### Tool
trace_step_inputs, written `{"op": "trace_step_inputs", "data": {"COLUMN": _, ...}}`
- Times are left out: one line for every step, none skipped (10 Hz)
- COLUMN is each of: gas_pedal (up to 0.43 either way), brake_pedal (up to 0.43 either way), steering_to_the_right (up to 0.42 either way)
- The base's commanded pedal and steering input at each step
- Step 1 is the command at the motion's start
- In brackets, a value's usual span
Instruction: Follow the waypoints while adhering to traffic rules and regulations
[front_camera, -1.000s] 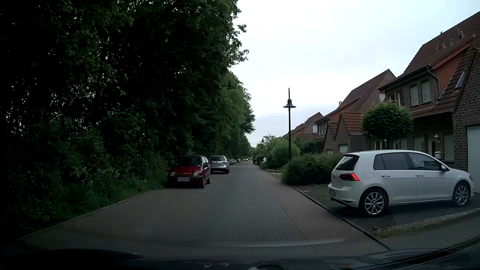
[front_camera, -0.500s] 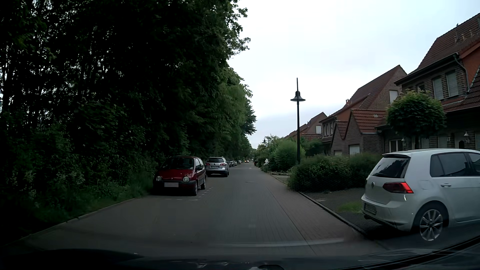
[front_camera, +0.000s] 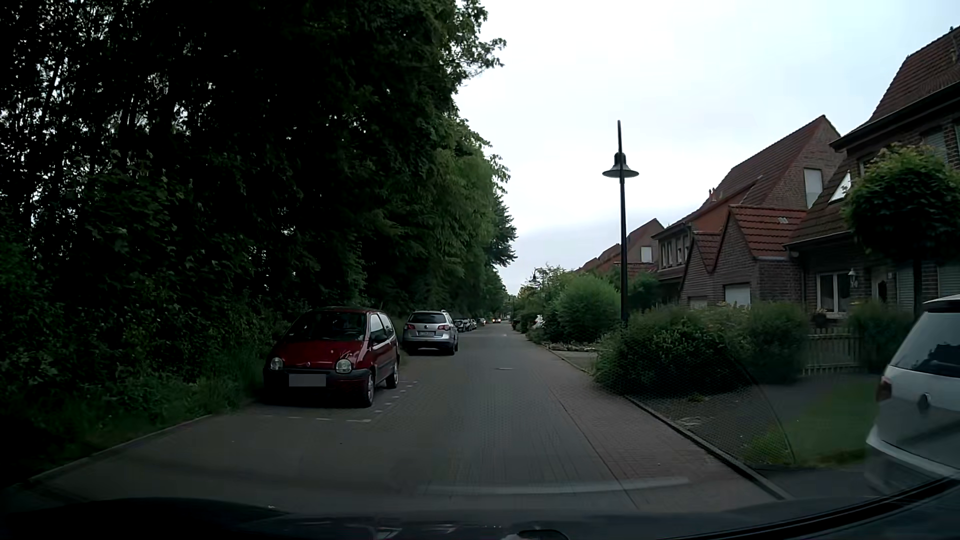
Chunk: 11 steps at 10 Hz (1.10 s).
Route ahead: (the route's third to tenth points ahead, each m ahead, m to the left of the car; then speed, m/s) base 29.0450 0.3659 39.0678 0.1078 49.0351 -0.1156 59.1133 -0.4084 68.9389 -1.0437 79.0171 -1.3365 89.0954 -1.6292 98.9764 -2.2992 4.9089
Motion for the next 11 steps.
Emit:
{"op": "trace_step_inputs", "data": {"gas_pedal": 0.13, "brake_pedal": 0.0, "steering_to_the_right": -0.008}}
{"op": "trace_step_inputs", "data": {"gas_pedal": 0.13, "brake_pedal": 0.0, "steering_to_the_right": -0.005}}
{"op": "trace_step_inputs", "data": {"gas_pedal": 0.13, "brake_pedal": 0.0, "steering_to_the_right": -0.005}}
{"op": "trace_step_inputs", "data": {"gas_pedal": 0.13, "brake_pedal": 0.0, "steering_to_the_right": -0.005}}
{"op": "trace_step_inputs", "data": {"gas_pedal": 0.13, "brake_pedal": 0.0, "steering_to_the_right": 0.001}}
{"op": "trace_step_inputs", "data": {"gas_pedal": 0.13, "brake_pedal": 0.0, "steering_to_the_right": 0.01}}
{"op": "trace_step_inputs", "data": {"gas_pedal": 0.13, "brake_pedal": 0.0, "steering_to_the_right": 0.022}}
{"op": "trace_step_inputs", "data": {"gas_pedal": 0.13, "brake_pedal": 0.0, "steering_to_the_right": 0.026}}
{"op": "trace_step_inputs", "data": {"gas_pedal": 0.13, "brake_pedal": 0.0, "steering_to_the_right": 0.027}}
{"op": "trace_step_inputs", "data": {"gas_pedal": 0.118, "brake_pedal": 0.0, "steering_to_the_right": 0.025}}
{"op": "trace_step_inputs", "data": {"gas_pedal": 0.118, "brake_pedal": 0.0, "steering_to_the_right": 0.025}}
